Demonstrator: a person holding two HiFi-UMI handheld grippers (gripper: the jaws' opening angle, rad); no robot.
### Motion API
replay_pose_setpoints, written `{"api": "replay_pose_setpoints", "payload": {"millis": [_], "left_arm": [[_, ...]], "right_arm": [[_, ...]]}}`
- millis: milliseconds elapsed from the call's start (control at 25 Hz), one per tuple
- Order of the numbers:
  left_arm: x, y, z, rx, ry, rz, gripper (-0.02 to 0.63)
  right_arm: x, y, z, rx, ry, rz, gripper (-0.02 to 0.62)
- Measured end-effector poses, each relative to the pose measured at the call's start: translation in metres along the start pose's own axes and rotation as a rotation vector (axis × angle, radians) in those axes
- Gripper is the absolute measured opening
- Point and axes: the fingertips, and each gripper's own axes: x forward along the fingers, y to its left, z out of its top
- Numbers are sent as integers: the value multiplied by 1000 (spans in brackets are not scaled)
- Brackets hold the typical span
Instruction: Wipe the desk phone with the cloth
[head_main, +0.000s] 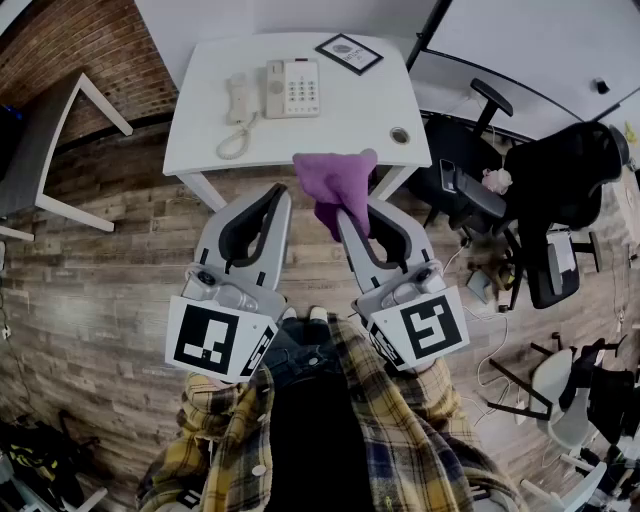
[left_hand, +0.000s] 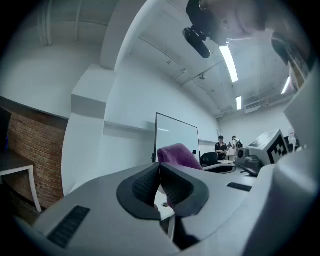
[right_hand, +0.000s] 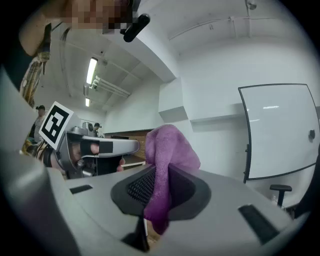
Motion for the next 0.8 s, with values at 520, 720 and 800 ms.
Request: {"api": "replay_pose_setpoints", "payload": {"millis": [520,720,800], "left_arm": [[-8,-28,-3,18,6,22,15],[-9,-37,-7,17,9,41,15],[-9,-34,-5,19,5,56,15]], "right_arm": [[-32,-8,-5,47,-21,-6,63],[-42,-11,-11,57,-20,9,63],[-43,-12,-12,58,-17,15,63]]}}
